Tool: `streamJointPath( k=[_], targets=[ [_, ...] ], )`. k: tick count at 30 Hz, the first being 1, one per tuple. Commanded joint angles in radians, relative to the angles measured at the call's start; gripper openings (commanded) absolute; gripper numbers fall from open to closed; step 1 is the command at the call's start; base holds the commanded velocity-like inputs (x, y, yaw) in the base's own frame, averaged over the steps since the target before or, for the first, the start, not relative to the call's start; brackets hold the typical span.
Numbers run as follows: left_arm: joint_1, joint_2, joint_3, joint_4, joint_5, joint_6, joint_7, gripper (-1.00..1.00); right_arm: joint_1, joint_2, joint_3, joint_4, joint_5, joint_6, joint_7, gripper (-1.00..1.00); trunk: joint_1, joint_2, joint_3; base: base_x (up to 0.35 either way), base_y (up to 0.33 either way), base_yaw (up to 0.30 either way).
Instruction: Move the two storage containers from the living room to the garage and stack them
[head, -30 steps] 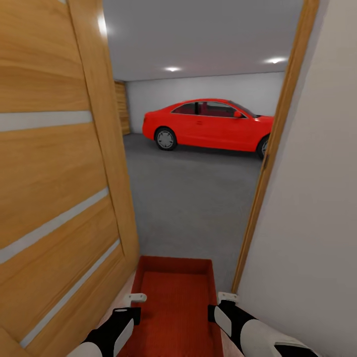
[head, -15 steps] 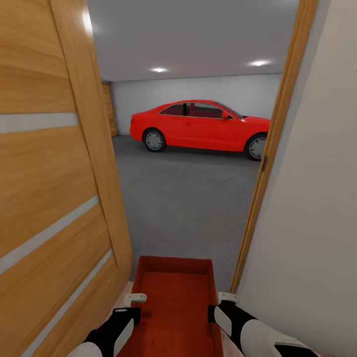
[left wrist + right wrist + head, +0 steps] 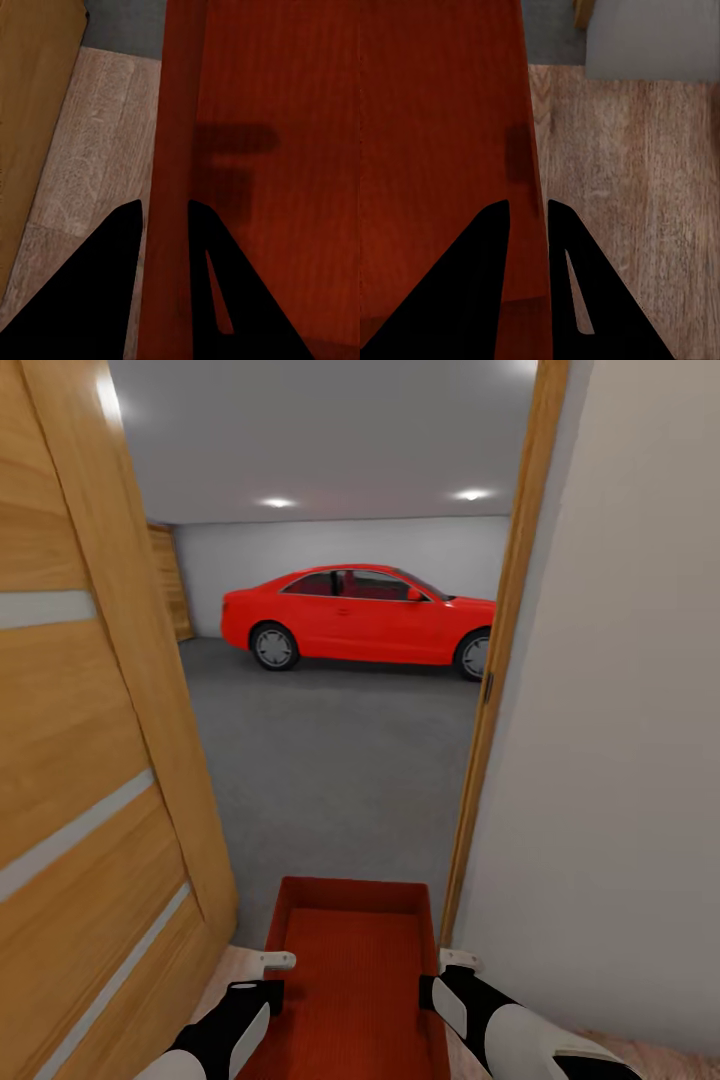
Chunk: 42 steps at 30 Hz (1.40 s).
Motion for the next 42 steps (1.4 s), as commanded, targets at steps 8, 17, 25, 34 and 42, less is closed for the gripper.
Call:
streamJointPath(
  k=[8,17,25,34,42],
  targets=[
    [0.0,0.001,-0.015,0.001,0.044,0.044,0.007,-1.0,-0.001,0.001,0.007,-0.006,-0.006,0.002,0.029,-1.0,0.0,-0.001,-0.001,0.0,0.229,-0.013],
    [0.0,0.001,-0.015,0.001,0.044,0.045,0.007,-1.0,-0.001,0.002,0.007,-0.006,-0.006,0.002,0.029,-1.0,0.0,-0.001,-0.001,0.092,0.104,-0.008],
    [0.0,0.001,-0.015,0.001,0.044,0.044,0.007,-1.0,-0.001,0.002,0.006,-0.006,-0.007,0.002,0.03,-1.0,0.0,-0.001,0.004,0.076,0.056,-0.233],
    [0.0,0.001,-0.015,0.001,0.044,0.045,0.007,-1.0,-0.001,0.002,0.006,-0.006,-0.007,0.002,0.03,-1.0,0.0,-0.001,0.009,0.001,0.064,-0.192],
    [0.0,0.001,-0.015,0.001,0.044,0.045,0.007,-1.0,-0.001,0.002,0.006,-0.006,-0.006,0.002,0.03,-1.0,0.0,-0.001,0.009,0.0,0.269,-0.008]
  ],
)
